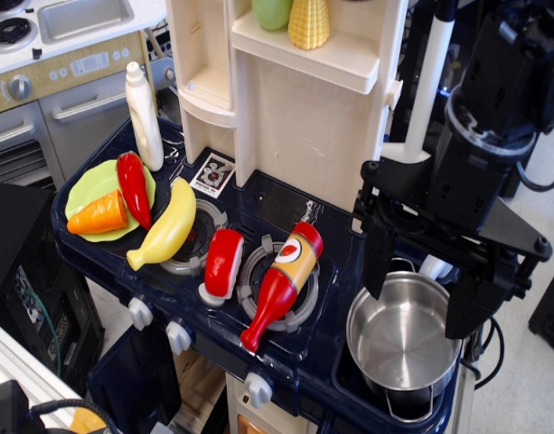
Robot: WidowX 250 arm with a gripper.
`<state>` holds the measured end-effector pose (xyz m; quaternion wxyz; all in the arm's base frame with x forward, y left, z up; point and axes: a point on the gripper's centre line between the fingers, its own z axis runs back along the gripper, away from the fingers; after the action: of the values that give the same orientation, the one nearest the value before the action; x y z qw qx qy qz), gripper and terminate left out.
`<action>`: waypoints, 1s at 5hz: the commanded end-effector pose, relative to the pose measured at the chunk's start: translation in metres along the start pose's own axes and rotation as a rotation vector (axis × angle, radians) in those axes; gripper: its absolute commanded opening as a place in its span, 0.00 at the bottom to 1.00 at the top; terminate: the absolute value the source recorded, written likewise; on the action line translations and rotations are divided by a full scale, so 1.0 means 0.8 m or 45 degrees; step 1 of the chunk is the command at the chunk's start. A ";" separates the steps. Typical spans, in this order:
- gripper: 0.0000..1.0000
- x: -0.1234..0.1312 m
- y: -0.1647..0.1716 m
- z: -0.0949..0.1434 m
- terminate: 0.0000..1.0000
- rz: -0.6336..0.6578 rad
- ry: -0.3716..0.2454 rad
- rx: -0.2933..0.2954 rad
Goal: Put sushi in pot or pan
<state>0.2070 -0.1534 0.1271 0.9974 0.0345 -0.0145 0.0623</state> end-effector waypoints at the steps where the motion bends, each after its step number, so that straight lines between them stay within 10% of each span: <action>1: 1.00 0.000 0.000 0.000 0.00 0.000 0.000 0.000; 5: 1.00 0.044 0.133 -0.044 0.00 0.145 -0.188 0.098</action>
<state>0.2274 -0.0348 0.0890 0.9887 0.0673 -0.0683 0.1155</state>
